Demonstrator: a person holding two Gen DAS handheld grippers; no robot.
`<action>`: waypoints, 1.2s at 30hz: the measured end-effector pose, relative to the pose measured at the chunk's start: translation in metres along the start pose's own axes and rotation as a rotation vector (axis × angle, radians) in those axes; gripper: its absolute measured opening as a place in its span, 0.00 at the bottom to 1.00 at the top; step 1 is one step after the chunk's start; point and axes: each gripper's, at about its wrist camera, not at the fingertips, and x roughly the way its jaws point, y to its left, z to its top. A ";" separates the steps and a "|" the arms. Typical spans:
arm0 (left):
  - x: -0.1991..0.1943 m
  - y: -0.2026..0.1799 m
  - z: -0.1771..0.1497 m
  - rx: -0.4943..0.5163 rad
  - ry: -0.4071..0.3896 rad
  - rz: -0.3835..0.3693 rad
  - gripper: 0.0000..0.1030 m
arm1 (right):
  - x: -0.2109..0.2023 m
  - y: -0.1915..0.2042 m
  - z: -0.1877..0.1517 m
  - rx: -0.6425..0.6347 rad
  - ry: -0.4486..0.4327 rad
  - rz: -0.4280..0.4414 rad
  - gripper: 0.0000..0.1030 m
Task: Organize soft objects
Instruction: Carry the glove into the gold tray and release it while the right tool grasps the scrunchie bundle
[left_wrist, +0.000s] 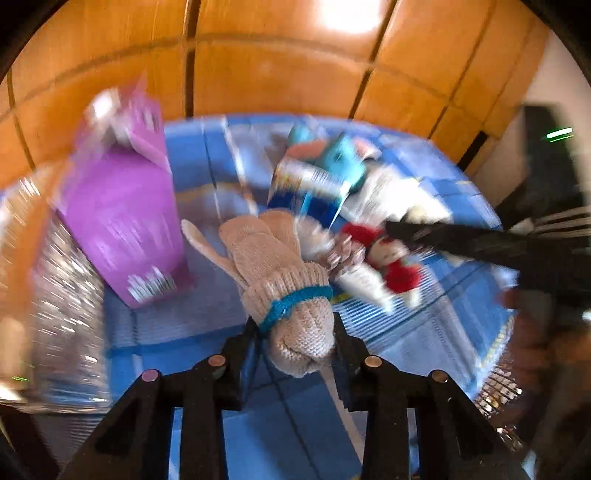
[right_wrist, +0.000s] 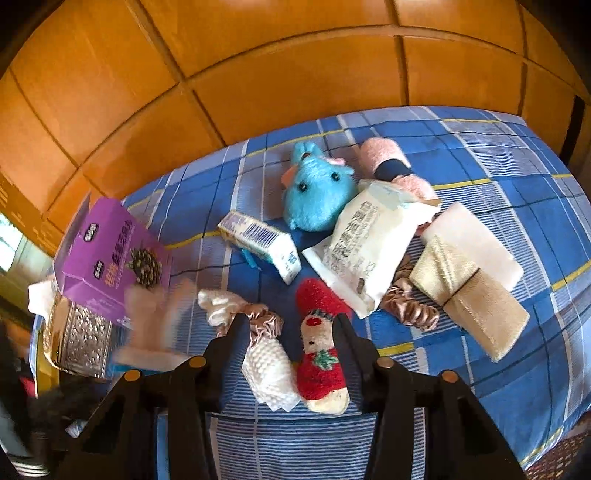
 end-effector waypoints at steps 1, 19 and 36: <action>-0.011 -0.002 0.004 0.017 -0.026 -0.007 0.34 | 0.004 0.003 0.001 -0.017 0.019 0.006 0.45; -0.081 0.100 0.160 -0.191 -0.280 0.123 0.34 | 0.076 0.062 0.002 -0.292 0.223 -0.064 0.41; -0.155 0.274 -0.044 -0.601 -0.290 0.389 0.34 | 0.087 0.078 -0.020 -0.353 0.236 -0.120 0.41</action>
